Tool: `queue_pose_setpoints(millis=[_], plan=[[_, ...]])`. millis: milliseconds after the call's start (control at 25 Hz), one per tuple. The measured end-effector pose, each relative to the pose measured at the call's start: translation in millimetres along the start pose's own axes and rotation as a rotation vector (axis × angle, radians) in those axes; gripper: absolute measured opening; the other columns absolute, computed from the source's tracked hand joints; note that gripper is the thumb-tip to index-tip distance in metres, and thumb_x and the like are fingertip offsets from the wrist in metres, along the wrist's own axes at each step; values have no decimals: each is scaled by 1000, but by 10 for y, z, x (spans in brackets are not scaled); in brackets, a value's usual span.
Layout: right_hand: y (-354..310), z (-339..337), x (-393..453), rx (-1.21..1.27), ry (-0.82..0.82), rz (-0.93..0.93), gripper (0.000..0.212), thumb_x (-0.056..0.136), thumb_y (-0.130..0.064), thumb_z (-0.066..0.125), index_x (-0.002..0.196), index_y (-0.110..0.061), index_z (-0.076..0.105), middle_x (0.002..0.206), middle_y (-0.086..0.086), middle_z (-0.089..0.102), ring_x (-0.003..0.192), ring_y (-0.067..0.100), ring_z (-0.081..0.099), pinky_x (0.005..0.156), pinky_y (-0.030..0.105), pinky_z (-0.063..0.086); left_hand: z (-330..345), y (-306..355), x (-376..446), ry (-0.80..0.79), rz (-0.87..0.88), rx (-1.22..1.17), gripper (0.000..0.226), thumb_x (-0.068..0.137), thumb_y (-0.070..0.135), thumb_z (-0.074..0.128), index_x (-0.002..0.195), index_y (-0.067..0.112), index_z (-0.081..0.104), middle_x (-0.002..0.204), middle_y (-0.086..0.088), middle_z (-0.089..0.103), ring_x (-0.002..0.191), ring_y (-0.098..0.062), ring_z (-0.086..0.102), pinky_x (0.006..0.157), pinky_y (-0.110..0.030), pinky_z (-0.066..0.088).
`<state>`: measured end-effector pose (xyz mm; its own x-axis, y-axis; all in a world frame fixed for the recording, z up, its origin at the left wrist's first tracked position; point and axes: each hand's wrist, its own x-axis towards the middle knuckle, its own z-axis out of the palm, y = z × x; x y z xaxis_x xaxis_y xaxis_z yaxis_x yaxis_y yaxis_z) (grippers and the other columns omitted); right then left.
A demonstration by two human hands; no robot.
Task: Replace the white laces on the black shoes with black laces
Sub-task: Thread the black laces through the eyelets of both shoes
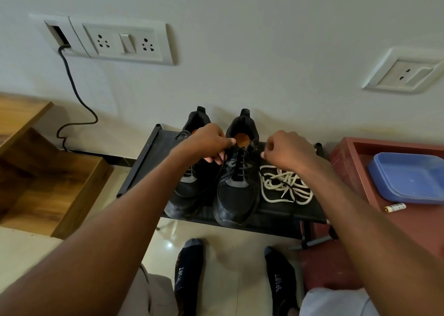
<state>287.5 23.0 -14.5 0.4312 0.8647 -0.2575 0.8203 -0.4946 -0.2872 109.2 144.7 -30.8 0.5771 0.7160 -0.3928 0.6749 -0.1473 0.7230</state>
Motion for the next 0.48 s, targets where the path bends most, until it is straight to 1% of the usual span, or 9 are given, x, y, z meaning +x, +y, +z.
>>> queue_pose_setpoints(millis=[80, 120, 200, 240, 280, 320, 360, 400, 480], plan=[[-88, 56, 10, 162, 37, -55, 9, 93, -28, 77, 94, -19, 74, 93, 2, 73, 85, 21, 69, 82, 39, 58, 34, 33, -16, -3, -6, -10, 33, 104, 30, 64, 94, -2, 70, 82, -14, 78, 79, -27, 78, 60, -29, 56], [-151, 103, 20, 241, 49, -40, 6, 91, -22, 78, 92, -18, 74, 93, 3, 73, 85, 21, 69, 81, 38, 58, 45, 46, -28, 1, -12, -20, 31, 103, 26, 66, 93, -2, 70, 82, -14, 78, 78, -28, 78, 58, -29, 55], [-213, 185, 56, 340, 79, 33, 2, 89, -11, 76, 89, -12, 74, 87, 6, 75, 81, 21, 72, 77, 38, 61, 61, 60, -47, 17, -21, -16, 27, 102, 24, 67, 89, -1, 70, 78, -14, 77, 72, -27, 75, 54, -28, 52], [-217, 199, 74, 378, 53, 77, 2, 90, -9, 72, 88, -9, 73, 81, 5, 76, 76, 21, 73, 72, 37, 62, 69, 64, -51, 24, -29, 0, 28, 102, 25, 67, 87, 1, 69, 73, -13, 74, 68, -25, 73, 53, -27, 50], [-214, 191, 71, 411, -2, 124, 6, 92, -9, 68, 89, -8, 72, 73, 3, 75, 68, 20, 73, 61, 33, 60, 73, 66, -57, 27, -40, 24, 30, 102, 27, 66, 84, 3, 69, 67, -10, 71, 63, -22, 71, 51, -26, 48], [-213, 168, 54, 444, -75, 162, 9, 96, -11, 64, 91, -7, 72, 66, 1, 72, 60, 18, 70, 51, 27, 53, 73, 76, -63, 27, -51, 47, 32, 102, 29, 65, 81, 5, 68, 61, -6, 67, 60, -20, 69, 50, -25, 45], [-216, 138, 32, 481, -142, 172, 13, 99, -15, 62, 94, -7, 72, 62, 0, 68, 56, 17, 66, 47, 24, 45, 70, 88, -74, 27, -53, 53, 34, 103, 31, 64, 80, 6, 69, 58, -4, 64, 57, -19, 67, 49, -24, 43], [-218, 101, 13, 520, -181, 146, 18, 102, -21, 61, 96, -8, 73, 60, -2, 65, 55, 16, 64, 50, 24, 42, 69, 114, -98, 29, -41, 36, 34, 103, 31, 63, 80, 6, 70, 56, -2, 62, 57, -19, 65, 49, -23, 42], [-275, 16, -21, 627, -190, 59, 30, 105, -33, 60, 97, -8, 76, 58, -4, 59, 53, 13, 60, 58, 29, 44, 42, 209, -168, 47, 13, -48, 33, 103, 30, 63, 82, 6, 71, 56, 0, 63, 58, -17, 65, 49, -20, 41]])
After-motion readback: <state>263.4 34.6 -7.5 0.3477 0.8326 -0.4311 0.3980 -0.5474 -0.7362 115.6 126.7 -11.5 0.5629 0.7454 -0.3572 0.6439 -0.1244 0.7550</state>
